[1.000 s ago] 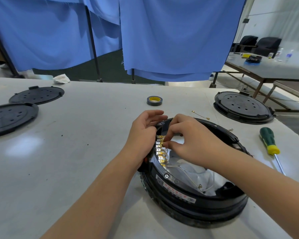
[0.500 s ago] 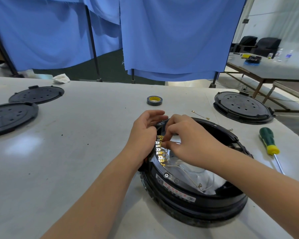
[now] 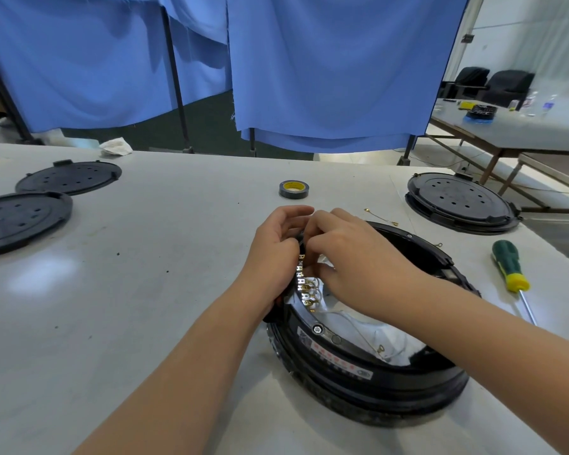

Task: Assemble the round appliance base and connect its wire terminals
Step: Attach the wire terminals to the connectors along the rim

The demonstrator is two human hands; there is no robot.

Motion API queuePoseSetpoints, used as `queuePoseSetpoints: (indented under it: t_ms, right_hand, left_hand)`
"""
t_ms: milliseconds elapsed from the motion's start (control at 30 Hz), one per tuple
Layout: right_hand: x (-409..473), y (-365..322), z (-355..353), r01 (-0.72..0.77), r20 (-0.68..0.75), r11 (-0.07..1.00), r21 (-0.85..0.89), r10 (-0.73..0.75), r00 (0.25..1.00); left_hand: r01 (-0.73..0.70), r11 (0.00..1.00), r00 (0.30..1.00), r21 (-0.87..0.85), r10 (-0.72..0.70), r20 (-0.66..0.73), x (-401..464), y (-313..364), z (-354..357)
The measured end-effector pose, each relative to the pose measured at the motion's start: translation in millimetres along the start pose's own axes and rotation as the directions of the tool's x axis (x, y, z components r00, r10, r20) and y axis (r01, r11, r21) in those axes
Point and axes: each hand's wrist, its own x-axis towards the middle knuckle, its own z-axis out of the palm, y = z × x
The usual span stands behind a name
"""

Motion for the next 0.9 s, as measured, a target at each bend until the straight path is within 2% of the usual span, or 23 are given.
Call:
queuePoseSetpoints:
  t_ms: [433, 567, 767, 900]
  right_hand:
    - [-4.6, 14.8, 7.3, -0.075, -0.039, 0.965, 0.253, 0.088, 0.995]
    - [-7.9, 38.5, -7.8, -0.143, -0.073, 0.909, 0.392, 0.186, 0.98]
    - [-31.5, 107.0, -20.8, -0.376, -0.096, 0.803, 0.463, 0.467, 0.879]
    - [-48.9, 144.2, -13.8, -0.528, 0.011, 0.676, 0.513, 0.61, 0.792]
  left_hand:
    - [0.022, 1.0, 1.0, -0.021, -0.022, -0.019, 0.7, 1.3, -0.6]
    - [0.031, 0.999, 0.999, -0.015, -0.031, -0.024, 1.0, 1.4, -0.8]
    - [0.044, 0.999, 0.998, 0.018, -0.043, -0.043, 3.2, 0.3, -4.8]
    - [0.045, 0.997, 0.997, 0.064, -0.04, -0.069, 3.5, 2.2, -9.1]
